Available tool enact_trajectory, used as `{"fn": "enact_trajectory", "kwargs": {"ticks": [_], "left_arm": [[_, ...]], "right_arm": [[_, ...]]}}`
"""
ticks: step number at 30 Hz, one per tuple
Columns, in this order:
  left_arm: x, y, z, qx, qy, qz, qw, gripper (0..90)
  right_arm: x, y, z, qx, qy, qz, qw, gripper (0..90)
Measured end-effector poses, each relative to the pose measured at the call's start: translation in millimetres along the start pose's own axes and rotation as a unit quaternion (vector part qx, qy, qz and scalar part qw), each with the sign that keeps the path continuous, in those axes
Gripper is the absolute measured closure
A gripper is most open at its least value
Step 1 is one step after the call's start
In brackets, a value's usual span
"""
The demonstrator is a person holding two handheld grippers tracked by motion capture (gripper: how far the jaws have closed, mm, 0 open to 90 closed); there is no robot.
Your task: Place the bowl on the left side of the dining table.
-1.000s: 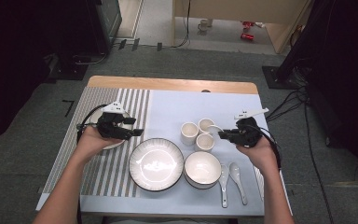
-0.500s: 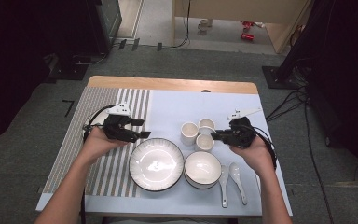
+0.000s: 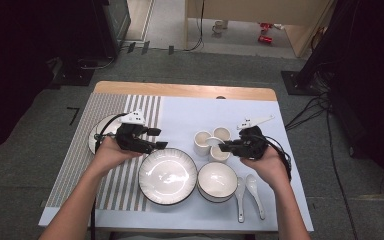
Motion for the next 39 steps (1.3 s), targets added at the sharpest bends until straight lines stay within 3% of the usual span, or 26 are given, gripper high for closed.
{"fn": "enact_trajectory", "kwargs": {"ticks": [10, 23, 30, 39], "left_arm": [[5.1, 0.1, 5.9, 0.009, -0.006, -0.011, 0.9999, 40.8], [18.8, 9.3, 10.6, -0.005, 0.016, -0.025, 0.9996, 46.1], [24.1, 15.9, 11.3, -0.006, 0.029, -0.028, 0.9992, 44.1], [32.6, 24.3, 11.6, -0.009, 0.029, -0.049, 0.9984, 49.4]], "right_arm": [[-12.6, 8.2, 4.8, -0.003, -0.007, 0.013, 0.9999, 82.6], [-28.0, 19.6, 8.7, -0.011, -0.029, 0.022, 0.9993, 82.4], [-34.2, 25.0, 9.2, -0.015, -0.032, 0.030, 0.9989, 82.3], [-38.1, 30.7, 8.8, -0.024, -0.032, 0.033, 0.9987, 82.3]]}}
Point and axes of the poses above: each handheld gripper's, and its own axes: y roughly forward along the jaws, z roughly out of its top, x roughly to its right, the point moved 3 cm from there along y, roughly forward along the jaws, and after that the axes turned 1 degree about y, right-handed, at the moved point
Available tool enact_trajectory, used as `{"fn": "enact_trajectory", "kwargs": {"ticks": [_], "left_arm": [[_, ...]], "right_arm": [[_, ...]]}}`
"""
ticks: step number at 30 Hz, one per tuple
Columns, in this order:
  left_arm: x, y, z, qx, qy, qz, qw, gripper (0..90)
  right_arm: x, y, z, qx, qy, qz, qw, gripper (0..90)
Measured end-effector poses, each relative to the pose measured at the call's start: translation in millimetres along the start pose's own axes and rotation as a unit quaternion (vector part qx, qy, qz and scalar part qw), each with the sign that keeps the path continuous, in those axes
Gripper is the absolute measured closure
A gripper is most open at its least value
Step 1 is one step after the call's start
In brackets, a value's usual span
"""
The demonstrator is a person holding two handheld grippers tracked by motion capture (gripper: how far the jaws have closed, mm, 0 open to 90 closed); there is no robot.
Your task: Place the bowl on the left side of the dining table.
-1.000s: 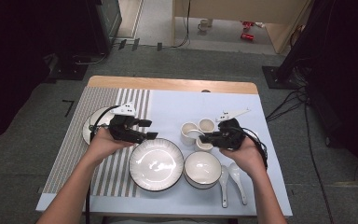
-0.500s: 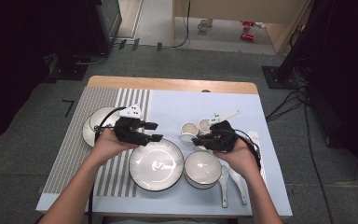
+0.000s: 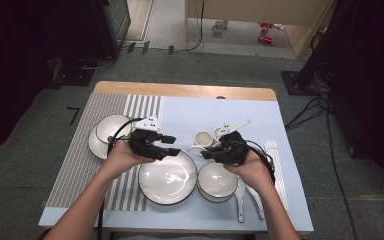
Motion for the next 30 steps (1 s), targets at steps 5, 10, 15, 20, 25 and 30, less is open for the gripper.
{"fn": "enact_trajectory", "kwargs": {"ticks": [5, 10, 15, 20, 25, 30], "left_arm": [[3.3, 3.4, 1.2, 0.001, 0.006, -0.004, 1.0000, 51.6], [5.6, 6.9, 0.3, -0.001, 0.008, -0.006, 0.9999, 56.1], [6.0, 7.3, 0.0, 0.007, 0.006, -0.012, 0.9999, 60.9], [10.5, 10.2, 0.8, 0.005, 0.013, -0.024, 0.9996, 64.6], [14.2, 14.2, 1.4, 0.001, 0.019, -0.027, 0.9995, 66.3], [16.4, 16.7, 2.0, 0.003, 0.022, -0.026, 0.9994, 69.7]], "right_arm": [[-1.7, 2.1, 0.0, -0.003, -0.001, 0.000, 1.0000, 82.3], [-3.4, 4.4, 0.1, -0.006, -0.003, 0.001, 1.0000, 82.3], [-3.1, 5.3, -0.4, -0.009, 0.000, -0.001, 1.0000, 82.3], [-4.3, 8.3, 0.0, -0.010, -0.001, 0.000, 1.0000, 82.3], [-8.2, 11.8, -0.4, -0.017, -0.010, 0.001, 0.9998, 82.3], [-10.7, 13.7, 0.5, -0.017, -0.013, 0.004, 0.9998, 82.3]]}}
Point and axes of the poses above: each handheld gripper's, and its own axes: y roughly forward along the jaws, z roughly out of its top, x roughly to its right, the point moved 3 cm from there along y, roughly forward along the jaws, and after that the axes turned 1 degree about y, right-handed, at the moved point
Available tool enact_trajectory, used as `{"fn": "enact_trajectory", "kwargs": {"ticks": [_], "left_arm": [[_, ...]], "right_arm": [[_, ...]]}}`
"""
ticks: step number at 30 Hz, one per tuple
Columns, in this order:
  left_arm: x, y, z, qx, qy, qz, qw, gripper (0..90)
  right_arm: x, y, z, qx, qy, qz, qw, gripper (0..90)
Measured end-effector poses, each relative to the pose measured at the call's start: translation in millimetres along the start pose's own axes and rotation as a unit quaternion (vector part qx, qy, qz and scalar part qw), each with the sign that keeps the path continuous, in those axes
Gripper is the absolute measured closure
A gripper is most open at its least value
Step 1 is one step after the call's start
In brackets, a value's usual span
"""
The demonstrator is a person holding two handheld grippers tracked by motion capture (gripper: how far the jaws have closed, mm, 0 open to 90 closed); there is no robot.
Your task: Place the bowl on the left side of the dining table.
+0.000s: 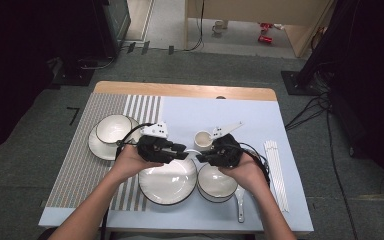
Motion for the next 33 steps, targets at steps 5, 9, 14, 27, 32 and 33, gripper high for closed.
{"fn": "enact_trajectory", "kwargs": {"ticks": [5, 9, 14, 27, 32, 33], "left_arm": [[2.8, 3.9, 0.8, 0.000, 0.002, -0.002, 1.0000, 72.6], [4.7, 6.5, 1.9, 0.000, 0.004, -0.001, 1.0000, 75.1], [5.9, 9.6, 0.5, -0.011, 0.012, 0.006, 0.9999, 76.6], [5.4, 11.5, 0.4, -0.025, 0.012, 0.027, 0.9992, 82.5], [4.7, 10.7, 0.4, -0.024, 0.010, 0.025, 0.9993, 82.7], [4.5, 10.4, 0.4, -0.023, 0.010, 0.025, 0.9994, 82.7]], "right_arm": [[-1.7, 3.5, -0.4, -0.005, -0.001, 0.002, 1.0000, 82.2], [-3.3, 6.1, -0.7, -0.008, -0.004, 0.005, 0.9999, 82.1], [-4.8, 7.7, -0.8, -0.011, -0.002, 0.010, 0.9999, 82.1], [-4.1, 8.8, -1.7, 0.001, -0.010, 0.011, 0.9999, 78.4], [-3.8, 8.7, -2.2, 0.010, -0.019, 0.014, 0.9997, 71.0], [-4.0, 8.8, -2.4, 0.014, -0.018, 0.018, 0.9996, 69.4]]}}
Point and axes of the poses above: each handheld gripper's, and its own axes: y roughly forward along the jaws, z roughly out of its top, x roughly to its right, the point moved 3 cm from there along y, roughly forward along the jaws, and after that the axes turned 1 degree about y, right-handed, at the moved point
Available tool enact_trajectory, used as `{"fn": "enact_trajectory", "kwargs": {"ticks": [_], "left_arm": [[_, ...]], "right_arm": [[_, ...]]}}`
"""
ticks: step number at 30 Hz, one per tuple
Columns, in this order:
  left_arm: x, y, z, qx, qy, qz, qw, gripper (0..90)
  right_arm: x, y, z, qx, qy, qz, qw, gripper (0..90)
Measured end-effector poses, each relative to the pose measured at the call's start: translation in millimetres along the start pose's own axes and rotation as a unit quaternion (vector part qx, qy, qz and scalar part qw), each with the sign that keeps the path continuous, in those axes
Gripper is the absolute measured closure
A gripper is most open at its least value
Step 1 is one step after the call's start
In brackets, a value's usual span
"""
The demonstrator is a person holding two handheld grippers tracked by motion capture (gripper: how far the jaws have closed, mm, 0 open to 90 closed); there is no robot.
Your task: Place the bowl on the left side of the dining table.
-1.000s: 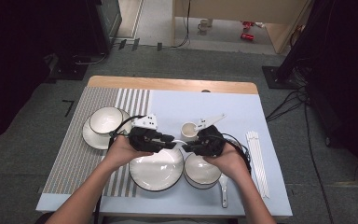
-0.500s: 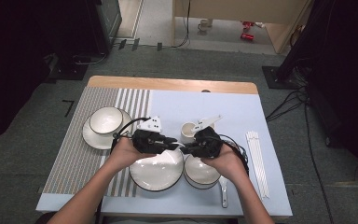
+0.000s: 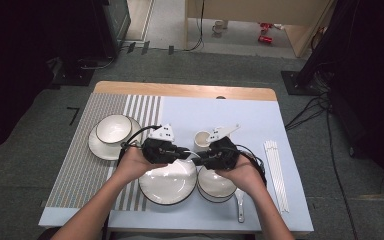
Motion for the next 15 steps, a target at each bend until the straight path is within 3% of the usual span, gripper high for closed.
{"fn": "enact_trajectory", "kwargs": {"ticks": [8, 15], "left_arm": [[-3.7, -3.8, -1.1, 0.003, -0.007, 0.003, 1.0000, 82.7], [-10.1, -10.3, -1.5, 0.007, -0.016, 0.007, 0.9998, 82.6]], "right_arm": [[2.2, -1.9, -2.7, 0.020, -0.007, 0.002, 0.9998, 56.4], [4.8, -5.3, -6.6, 0.030, -0.006, 0.000, 0.9995, 51.4]]}}
Point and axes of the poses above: each handheld gripper's, and its own axes: y roughly forward along the jaws, z roughly out of its top, x roughly to its right, the point moved 3 cm from there along y, roughly forward along the jaws, and after that the axes turned 1 degree about y, right-handed, at the moved point
